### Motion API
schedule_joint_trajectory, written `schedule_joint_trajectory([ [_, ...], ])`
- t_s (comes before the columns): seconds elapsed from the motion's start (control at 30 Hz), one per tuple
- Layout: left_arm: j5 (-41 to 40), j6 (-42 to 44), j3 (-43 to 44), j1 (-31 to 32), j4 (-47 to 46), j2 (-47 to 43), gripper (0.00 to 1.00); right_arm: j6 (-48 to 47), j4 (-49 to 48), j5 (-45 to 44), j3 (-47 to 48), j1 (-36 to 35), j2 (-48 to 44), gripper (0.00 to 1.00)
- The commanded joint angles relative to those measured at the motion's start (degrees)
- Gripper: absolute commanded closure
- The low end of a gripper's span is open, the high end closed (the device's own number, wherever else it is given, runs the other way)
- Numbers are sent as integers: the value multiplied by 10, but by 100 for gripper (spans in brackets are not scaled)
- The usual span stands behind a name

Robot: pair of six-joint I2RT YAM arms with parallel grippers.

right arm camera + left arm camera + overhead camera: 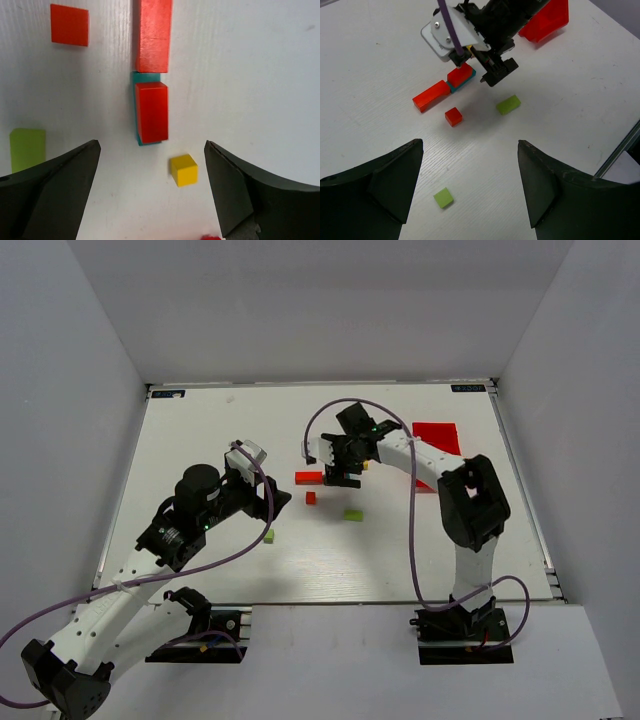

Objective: Build the wood block tower

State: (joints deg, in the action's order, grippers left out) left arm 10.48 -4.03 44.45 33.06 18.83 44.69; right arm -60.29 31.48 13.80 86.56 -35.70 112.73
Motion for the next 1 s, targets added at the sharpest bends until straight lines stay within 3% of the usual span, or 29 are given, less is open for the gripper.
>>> schedule_joint_trajectory([
  [0.0,2,0,-1,-4,-3,-7,14,-4,-24,-4,-8,3,-76,10],
  [0.17,-9,0,-1,-4,-3,-7,13,25,-77,11,-64,10,-187,10],
  [0.27,-20,-5,-1,-4,-3,-7,7,138,-169,-5,-125,22,-232,10],
  [0.3,-20,-5,-1,-4,-3,-2,9,157,-170,-4,-135,26,-233,15],
  [0.33,-20,-5,-6,-4,-3,-2,18,158,-157,31,-126,26,-228,50],
  [0.37,-12,-11,-12,-4,-3,5,55,160,-85,51,-115,32,-201,67],
  [0.43,-20,-16,-12,-4,-3,13,97,137,23,124,-67,36,-174,100],
  [0.53,-40,-16,-6,-4,16,21,100,102,88,159,-46,37,-108,100],
  [0.57,-51,-16,-6,-4,16,21,88,96,97,162,-49,38,-100,100],
  [0.6,-63,-24,-6,-4,16,21,61,71,98,172,-62,39,-98,93],
  [0.63,-73,-24,-6,-4,21,15,38,60,98,174,-81,40,-100,73],
  [0.67,-84,-30,-6,-4,21,15,17,54,82,171,-101,41,-100,67],
  [0.7,-85,-30,-6,-4,21,8,6,39,76,169,-111,36,-107,61],
  [0.77,-91,-37,-6,-4,21,2,0,34,68,162,-130,39,-108,50],
  [0.97,-67,-37,-6,-4,21,-3,0,29,55,138,-149,33,-95,39],
])
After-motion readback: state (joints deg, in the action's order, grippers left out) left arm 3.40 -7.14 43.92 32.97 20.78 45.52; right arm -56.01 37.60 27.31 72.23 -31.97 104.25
